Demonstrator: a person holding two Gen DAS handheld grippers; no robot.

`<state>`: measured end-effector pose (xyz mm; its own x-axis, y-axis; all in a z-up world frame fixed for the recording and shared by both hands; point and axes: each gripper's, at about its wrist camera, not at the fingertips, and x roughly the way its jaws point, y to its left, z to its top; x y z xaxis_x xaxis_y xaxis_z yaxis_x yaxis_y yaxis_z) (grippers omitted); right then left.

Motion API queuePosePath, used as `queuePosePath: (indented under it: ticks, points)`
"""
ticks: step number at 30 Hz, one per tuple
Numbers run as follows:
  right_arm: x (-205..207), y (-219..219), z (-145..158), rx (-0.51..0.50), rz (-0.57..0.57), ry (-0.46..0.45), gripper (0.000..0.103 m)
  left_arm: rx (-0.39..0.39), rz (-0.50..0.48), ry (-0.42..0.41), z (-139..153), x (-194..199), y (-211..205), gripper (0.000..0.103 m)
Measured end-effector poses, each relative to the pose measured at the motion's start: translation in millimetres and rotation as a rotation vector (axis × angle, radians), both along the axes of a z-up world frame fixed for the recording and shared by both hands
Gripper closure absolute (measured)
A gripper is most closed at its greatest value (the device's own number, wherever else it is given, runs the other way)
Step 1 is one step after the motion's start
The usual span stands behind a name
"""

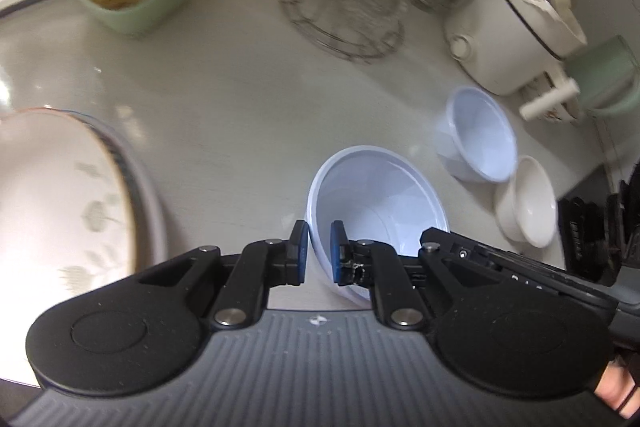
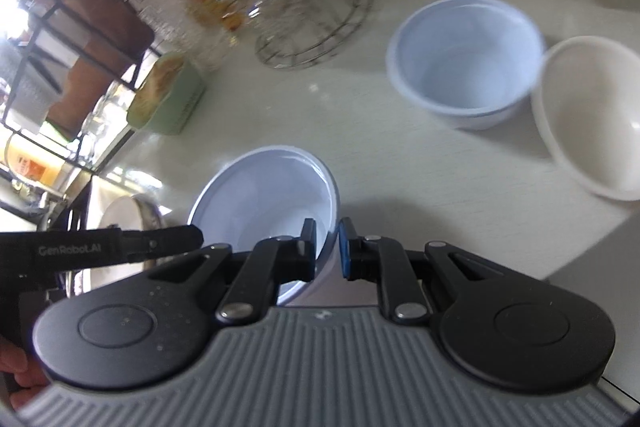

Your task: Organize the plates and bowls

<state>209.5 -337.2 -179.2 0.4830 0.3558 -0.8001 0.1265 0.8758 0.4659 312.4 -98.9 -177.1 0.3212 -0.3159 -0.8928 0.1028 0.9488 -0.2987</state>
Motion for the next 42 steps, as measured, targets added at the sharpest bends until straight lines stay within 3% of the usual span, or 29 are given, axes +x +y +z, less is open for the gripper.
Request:
queuePosePath:
  ticks: [7,12,17,22,30,32,34,42]
  points:
    - [9.0,34.8,-0.4,-0.029,0.041,-0.013,0.088,0.022,0.000,-0.016,-2.0,0.5,31.4,0.089]
    - [12.5,44.8,-7.8,-0.037,0.030,0.001,0.088,0.059,-0.038,-0.012,-9.8,4.4,35.5,0.089]
    - [14.2,51.0,-7.0,-0.063,0.050,-0.022,0.088,0.038,-0.007,0.006,-15.9,10.7,43.2,0.089]
    - [16.0,57.4,-5.5,-0.071,0.055,-0.032,0.088,0.076,-0.009,0.012,-18.1,12.6,41.2,0.088]
    - [12.4,57.7,3.1,-0.074,0.024,-0.049,0.086,0.104,0.007,-0.025,-0.2,11.6,47.8,0.085]
    - [10.0,55.0,7.3,-0.058,0.012,-0.065,0.077,0.121,0.001,-0.047,9.5,8.0,48.3,0.085]
    - [6.5,53.9,13.7,-0.071,-0.005,-0.101,0.058,0.126,-0.003,-0.069,19.7,4.6,49.1,0.085]
    - [-7.9,62.1,56.1,-0.206,-0.008,-0.213,0.056,0.126,-0.007,-0.168,69.2,-9.5,51.9,0.085]
